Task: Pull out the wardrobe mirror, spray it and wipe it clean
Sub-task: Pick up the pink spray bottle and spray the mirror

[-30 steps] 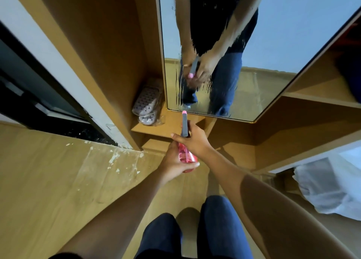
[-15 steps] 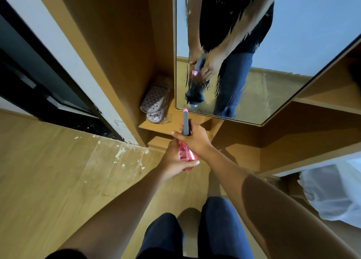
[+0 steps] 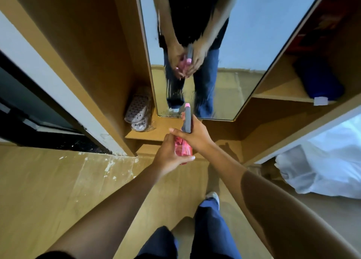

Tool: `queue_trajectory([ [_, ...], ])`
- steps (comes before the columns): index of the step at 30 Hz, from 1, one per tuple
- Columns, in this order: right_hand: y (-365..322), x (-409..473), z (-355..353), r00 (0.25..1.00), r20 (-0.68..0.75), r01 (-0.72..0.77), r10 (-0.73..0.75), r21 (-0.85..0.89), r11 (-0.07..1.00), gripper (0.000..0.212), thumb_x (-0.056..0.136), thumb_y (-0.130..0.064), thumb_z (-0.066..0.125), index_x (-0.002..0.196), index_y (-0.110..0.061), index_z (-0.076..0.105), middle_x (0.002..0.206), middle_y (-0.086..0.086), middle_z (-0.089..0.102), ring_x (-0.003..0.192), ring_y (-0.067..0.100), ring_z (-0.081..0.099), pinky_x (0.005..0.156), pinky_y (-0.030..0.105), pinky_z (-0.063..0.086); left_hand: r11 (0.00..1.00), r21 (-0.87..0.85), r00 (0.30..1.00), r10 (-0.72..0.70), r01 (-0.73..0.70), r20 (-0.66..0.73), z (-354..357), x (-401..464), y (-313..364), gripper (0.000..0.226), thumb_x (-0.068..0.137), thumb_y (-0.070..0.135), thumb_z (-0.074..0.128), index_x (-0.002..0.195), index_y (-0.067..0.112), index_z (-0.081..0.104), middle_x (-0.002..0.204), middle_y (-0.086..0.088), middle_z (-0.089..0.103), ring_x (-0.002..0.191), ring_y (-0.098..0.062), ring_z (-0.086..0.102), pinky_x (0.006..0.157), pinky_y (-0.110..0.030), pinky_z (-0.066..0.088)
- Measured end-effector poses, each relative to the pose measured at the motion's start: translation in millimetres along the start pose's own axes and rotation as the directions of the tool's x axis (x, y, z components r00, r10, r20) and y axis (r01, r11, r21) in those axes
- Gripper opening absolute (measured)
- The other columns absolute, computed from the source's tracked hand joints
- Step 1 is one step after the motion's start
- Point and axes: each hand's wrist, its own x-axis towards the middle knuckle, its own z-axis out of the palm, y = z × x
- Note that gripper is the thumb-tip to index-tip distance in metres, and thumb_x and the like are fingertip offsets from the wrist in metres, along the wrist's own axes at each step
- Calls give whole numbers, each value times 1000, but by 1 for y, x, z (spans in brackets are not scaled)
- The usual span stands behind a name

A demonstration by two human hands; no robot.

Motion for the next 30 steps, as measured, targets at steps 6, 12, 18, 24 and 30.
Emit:
queue_trajectory([
  [6,-21,-26,-53,993,-118,13,-3,80,997,66,77,-32,81,132,-13,49,87,-16,58,78,-2,57,69,9,45,990,-15,990,142,-142,-9,6,1,56,79,54,45,88,117,37,42,115,7,60,103,-7,62,88,-35,55],
  [12,-26,-49,-109,938,-347,41,13,149,988,56,76,-36,80,123,-15,57,107,-6,67,97,9,65,86,30,57,969,-36,969,243,-245,-51,32,12,115,70,57,34,91,113,27,49,103,10,64,91,-1,64,80,-25,57],
  [18,-25,-53,-177,849,-526,57,44,175,983,36,74,-32,82,100,-16,64,91,-5,68,80,8,65,68,21,54,944,-131,951,307,-301,27,72,38,170,71,57,47,88,111,26,46,103,5,65,92,-10,67,81,-40,58],
  [24,-16,-40,-258,827,-561,106,13,178,978,24,76,-34,80,81,-17,63,78,-1,67,73,15,67,65,30,57,927,-190,906,362,-324,219,112,84,231,76,65,40,88,124,9,51,112,-7,65,106,-18,65,95,-42,52],
  [30,-4,-19,-328,862,-507,138,5,244,960,22,83,-22,75,102,-11,69,92,2,72,79,12,72,71,28,59,913,-56,873,403,-404,275,137,129,273,59,66,28,86,118,24,58,111,6,65,104,-7,63,93,-32,53],
])
